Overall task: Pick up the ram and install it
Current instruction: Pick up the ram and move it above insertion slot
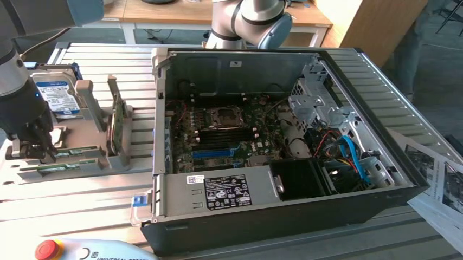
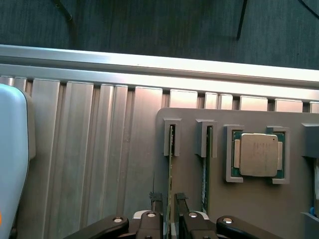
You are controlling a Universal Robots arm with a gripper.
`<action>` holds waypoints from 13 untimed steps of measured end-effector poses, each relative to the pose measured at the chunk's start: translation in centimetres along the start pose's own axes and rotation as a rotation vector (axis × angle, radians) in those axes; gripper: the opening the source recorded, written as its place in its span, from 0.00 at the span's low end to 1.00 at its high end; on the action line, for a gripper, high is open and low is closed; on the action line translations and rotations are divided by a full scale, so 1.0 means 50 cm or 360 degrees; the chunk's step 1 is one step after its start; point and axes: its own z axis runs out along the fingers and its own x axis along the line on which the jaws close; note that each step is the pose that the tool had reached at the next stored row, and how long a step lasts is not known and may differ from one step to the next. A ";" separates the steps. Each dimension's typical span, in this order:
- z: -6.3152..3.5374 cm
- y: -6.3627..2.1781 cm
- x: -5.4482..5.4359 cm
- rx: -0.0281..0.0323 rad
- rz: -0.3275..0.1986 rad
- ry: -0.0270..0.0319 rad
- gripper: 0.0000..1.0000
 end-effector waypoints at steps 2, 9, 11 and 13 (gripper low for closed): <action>0.000 0.000 0.000 0.00005 0.0000 0.00000 0.24; 0.000 0.000 0.000 0.00080 0.0000 0.00005 0.24; 0.000 0.000 0.000 0.00118 0.0000 0.00007 0.24; 0.000 0.000 0.000 0.00125 0.0000 0.00007 0.24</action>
